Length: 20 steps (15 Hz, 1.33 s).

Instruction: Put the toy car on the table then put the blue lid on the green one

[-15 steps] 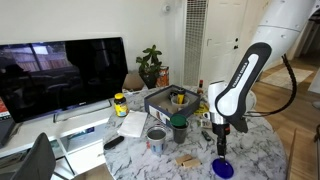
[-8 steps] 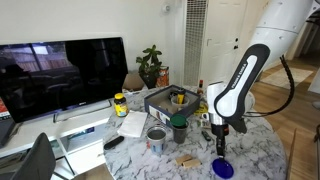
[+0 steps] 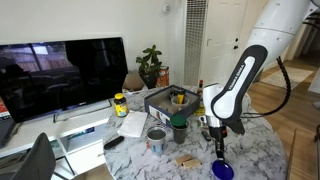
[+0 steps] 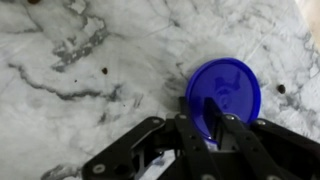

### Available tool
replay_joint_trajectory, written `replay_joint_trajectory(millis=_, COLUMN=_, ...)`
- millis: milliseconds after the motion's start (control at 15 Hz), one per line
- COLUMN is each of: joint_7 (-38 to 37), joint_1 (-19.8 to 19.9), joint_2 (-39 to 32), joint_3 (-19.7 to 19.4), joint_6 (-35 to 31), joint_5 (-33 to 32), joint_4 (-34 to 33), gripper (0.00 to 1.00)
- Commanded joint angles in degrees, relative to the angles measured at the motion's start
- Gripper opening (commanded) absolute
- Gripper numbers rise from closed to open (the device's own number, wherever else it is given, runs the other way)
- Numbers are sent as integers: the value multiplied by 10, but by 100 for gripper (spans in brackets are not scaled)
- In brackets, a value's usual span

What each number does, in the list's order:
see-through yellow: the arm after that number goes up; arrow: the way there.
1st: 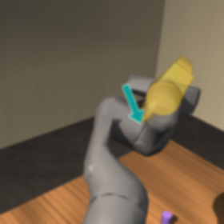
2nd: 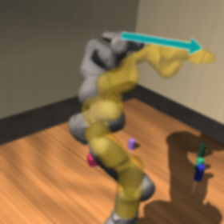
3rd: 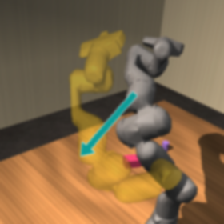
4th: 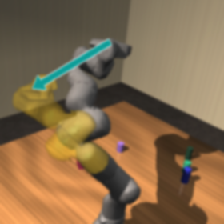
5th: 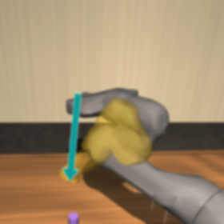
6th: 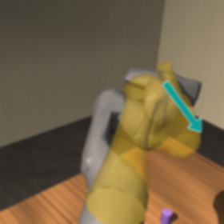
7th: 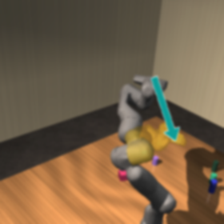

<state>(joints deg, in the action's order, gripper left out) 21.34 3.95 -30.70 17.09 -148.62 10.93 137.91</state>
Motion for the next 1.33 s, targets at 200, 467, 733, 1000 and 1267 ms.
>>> replay_joint_trajectory(millis=200, joint_7=-61, joint_1=-58, joint_2=-17, joint_3=-35, joint_6=43, joint_5=-38, joint_4=-31, gripper=24)
replay_joint_trajectory(millis=467, joint_7=-90, joint_1=-78, joint_2=-20, joint_3=-58, joint_6=54, joint_5=-61, joint_4=-38, gripper=0)
replay_joint_trajectory(millis=733, joint_7=-108, joint_1=-90, joint_2=-24, joint_3=-69, joint_6=66, joint_5=-73, joint_4=-47, gripper=0)
replay_joint_trajectory(millis=1000, joint_7=-109, joint_1=-87, joint_2=-14, joint_3=-66, joint_6=68, joint_5=-68, joint_4=-42, gripper=0)
replay_joint_trajectory(millis=1267, joint_7=-87, joint_1=-65, joint_2=24, joint_3=-52, joint_6=46, joint_5=-47, joint_4=-11, gripper=0)
